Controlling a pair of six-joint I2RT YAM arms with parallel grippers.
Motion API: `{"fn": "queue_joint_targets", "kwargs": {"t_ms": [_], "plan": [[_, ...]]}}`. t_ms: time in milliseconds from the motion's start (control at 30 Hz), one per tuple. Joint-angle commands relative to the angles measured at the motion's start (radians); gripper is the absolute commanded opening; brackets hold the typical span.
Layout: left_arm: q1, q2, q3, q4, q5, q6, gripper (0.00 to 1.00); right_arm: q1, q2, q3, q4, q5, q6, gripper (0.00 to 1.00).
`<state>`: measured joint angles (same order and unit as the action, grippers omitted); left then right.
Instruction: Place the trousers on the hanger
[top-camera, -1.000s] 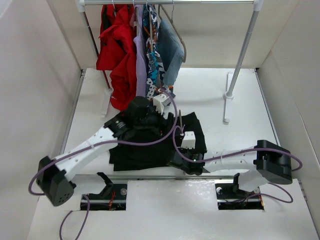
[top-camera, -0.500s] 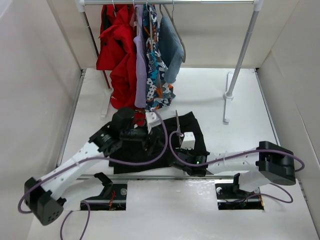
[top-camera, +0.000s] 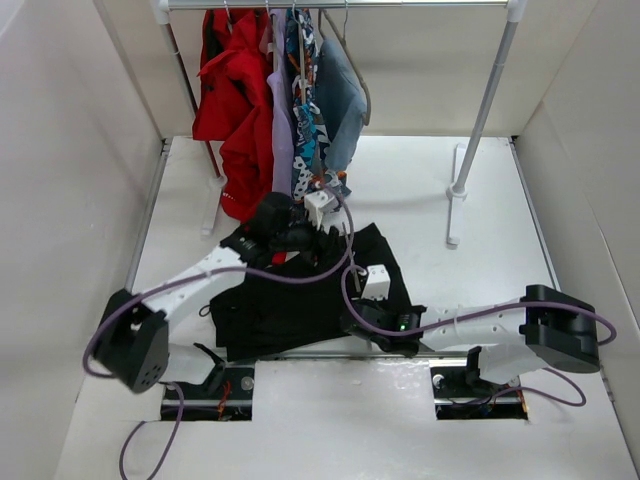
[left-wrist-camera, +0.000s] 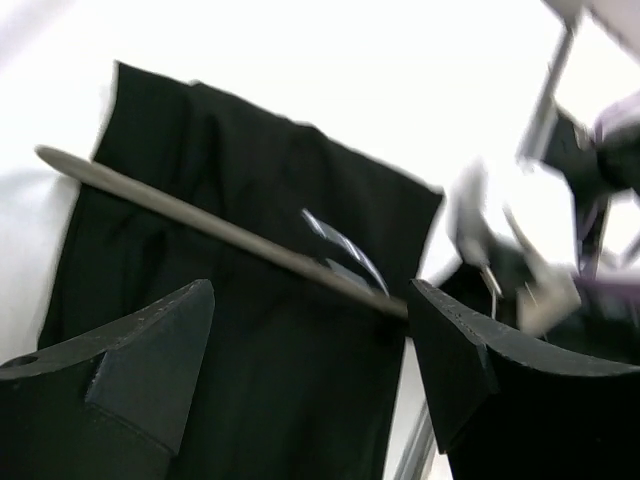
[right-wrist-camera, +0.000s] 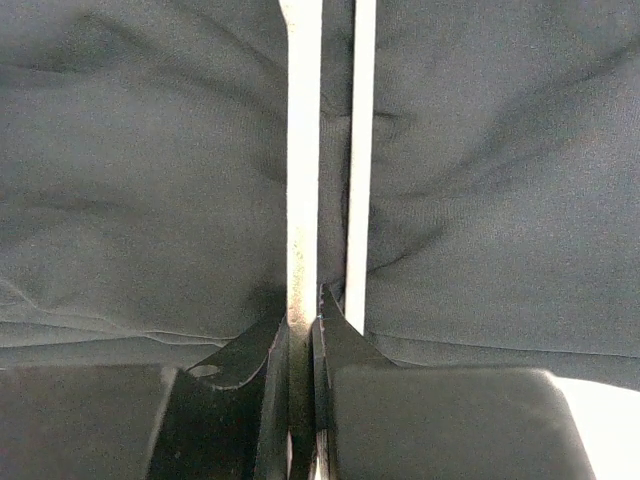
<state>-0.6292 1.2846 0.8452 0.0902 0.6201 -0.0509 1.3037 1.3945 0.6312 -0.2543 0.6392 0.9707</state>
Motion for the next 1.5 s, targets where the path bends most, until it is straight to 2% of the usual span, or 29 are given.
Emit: {"fn": "queue_joint_targets", "kwargs": {"t_ms": [0,133,200,367,533,567,733,833,867,967,1000,1067,1100,1167,1200,1233,1300,1333,1433,1467], "plan": [[0.013,0.064,0.114,0.094,-0.025,-0.165,0.75,0.012,0.029,-0.028,-0.074,-0.156,-0.009,0.00],[-0.010,0.064,0.095,0.129,-0.026,-0.204,0.75,0.012,0.049,-0.008,-0.094,-0.147,-0.009,0.00],[-0.021,0.077,0.109,0.089,-0.045,-0.204,0.73,0.012,0.049,-0.008,-0.094,-0.147,-0.009,0.00],[-0.044,0.099,0.149,-0.149,-0.092,-0.204,0.64,-0.007,0.040,-0.008,-0.112,-0.138,0.002,0.00],[-0.116,0.111,0.146,-0.152,-0.209,-0.193,0.63,-0.018,0.053,0.002,-0.112,-0.127,0.002,0.00],[-0.125,0.131,0.146,-0.130,-0.239,-0.222,0.57,-0.018,0.070,0.013,-0.112,-0.127,0.002,0.00],[-0.125,0.144,0.137,-0.077,-0.287,-0.262,0.48,-0.018,0.092,0.045,-0.122,-0.118,-0.021,0.00],[-0.125,0.144,0.126,-0.067,-0.298,-0.271,0.38,-0.018,0.092,0.045,-0.131,-0.105,-0.030,0.00],[-0.125,0.144,0.126,-0.067,-0.298,-0.271,0.26,-0.018,0.092,0.045,-0.131,-0.105,-0.030,0.00],[-0.125,0.144,0.117,-0.093,-0.319,-0.271,0.07,-0.018,0.092,0.045,-0.131,-0.105,-0.030,0.00],[-0.125,0.144,0.117,-0.104,-0.319,-0.271,0.00,-0.018,0.092,0.045,-0.131,-0.105,-0.030,0.06],[-0.125,0.144,0.107,-0.104,-0.329,-0.280,0.00,-0.018,0.083,0.056,-0.131,-0.105,-0.058,0.19],[-0.125,0.134,0.107,-0.113,-0.329,-0.280,0.00,-0.018,0.083,0.056,-0.131,-0.105,-0.058,0.22],[-0.125,0.134,0.097,-0.113,-0.338,-0.291,0.00,-0.018,0.070,0.067,-0.160,-0.105,-0.078,0.39],[-0.125,0.124,0.097,-0.122,-0.338,-0.291,0.00,-0.018,0.054,0.067,-0.160,-0.105,-0.078,0.49],[-0.125,0.124,0.085,-0.132,-0.352,-0.300,0.00,-0.018,0.044,0.076,-0.186,-0.105,-0.092,0.73],[-0.125,0.111,0.071,-0.132,-0.361,-0.309,0.00,-0.018,0.003,0.096,-0.212,-0.096,-0.121,0.95],[-0.125,0.099,0.051,-0.132,-0.376,-0.322,0.00,-0.018,-0.030,0.114,-0.239,-0.086,-0.156,1.00],[-0.125,0.078,0.020,-0.113,-0.408,-0.331,0.00,-0.018,-0.080,0.182,-0.298,-0.060,-0.222,1.00],[-0.125,0.078,0.006,-0.100,-0.408,-0.331,0.00,-0.018,-0.097,0.249,-0.347,-0.059,-0.242,1.00]]}}
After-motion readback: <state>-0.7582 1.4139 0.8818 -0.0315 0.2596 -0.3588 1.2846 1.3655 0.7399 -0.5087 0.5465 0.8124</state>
